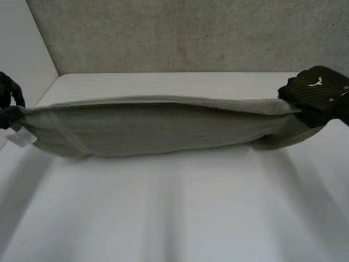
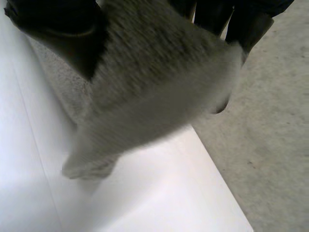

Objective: Fold the towel.

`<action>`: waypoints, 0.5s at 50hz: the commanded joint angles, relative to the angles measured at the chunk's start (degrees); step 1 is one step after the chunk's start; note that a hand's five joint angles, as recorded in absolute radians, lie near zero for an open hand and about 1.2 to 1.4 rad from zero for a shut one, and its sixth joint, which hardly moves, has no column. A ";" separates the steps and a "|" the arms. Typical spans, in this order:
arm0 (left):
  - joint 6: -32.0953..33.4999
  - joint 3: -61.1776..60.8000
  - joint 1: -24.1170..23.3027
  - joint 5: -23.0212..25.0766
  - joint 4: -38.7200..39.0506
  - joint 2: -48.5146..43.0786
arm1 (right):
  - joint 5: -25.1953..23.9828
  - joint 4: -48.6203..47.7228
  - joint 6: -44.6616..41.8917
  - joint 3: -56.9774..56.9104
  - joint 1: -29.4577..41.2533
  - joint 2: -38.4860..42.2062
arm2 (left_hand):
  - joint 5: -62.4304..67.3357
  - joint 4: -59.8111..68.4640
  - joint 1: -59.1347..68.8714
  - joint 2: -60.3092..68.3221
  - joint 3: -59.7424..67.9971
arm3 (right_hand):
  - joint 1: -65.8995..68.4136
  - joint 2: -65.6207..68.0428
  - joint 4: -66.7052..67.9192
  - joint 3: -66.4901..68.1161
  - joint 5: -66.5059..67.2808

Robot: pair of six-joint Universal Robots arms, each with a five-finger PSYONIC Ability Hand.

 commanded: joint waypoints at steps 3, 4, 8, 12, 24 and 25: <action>-2.05 0.57 0.99 2.80 0.60 -3.39 | 0.12 0.73 0.42 -2.50 -0.24 0.67 | 1.49 0.22 2.94 0.62 0.45 | -7.77 -7.73 -7.92 -8.03 -8.27; -2.05 1.26 0.55 2.72 1.12 -5.31 | 0.12 0.73 0.42 -2.50 -0.24 0.68 | 1.49 0.22 2.94 0.62 0.45 | -7.79 -7.74 -7.94 -8.05 -8.29; -2.14 3.29 -0.86 2.01 2.62 -8.58 | 0.91 0.64 0.07 -3.03 0.11 6.19 | 1.49 0.22 2.94 0.62 0.45 | -6.29 -6.24 -6.44 -6.55 -6.78; -1.71 6.35 -4.97 0.53 3.06 -15.58 | 1.88 1.08 -0.11 -4.26 0.20 9.38 | 1.49 0.22 2.94 0.62 0.45 | -5.60 -5.56 -5.75 -5.86 -6.10; 12.01 23.07 -18.35 -13.02 -3.27 -37.76 | 14.17 7.66 -1.59 -23.28 11.25 28.25 | 1.49 0.22 2.94 0.62 0.45 | 1.29 1.34 1.14 1.03 0.80; 14.27 28.03 -20.18 -16.15 -6.23 -40.80 | 16.01 8.81 -2.39 -29.16 13.19 30.88 | 1.49 0.22 2.94 0.62 0.45 | 1.63 1.67 1.48 1.37 1.13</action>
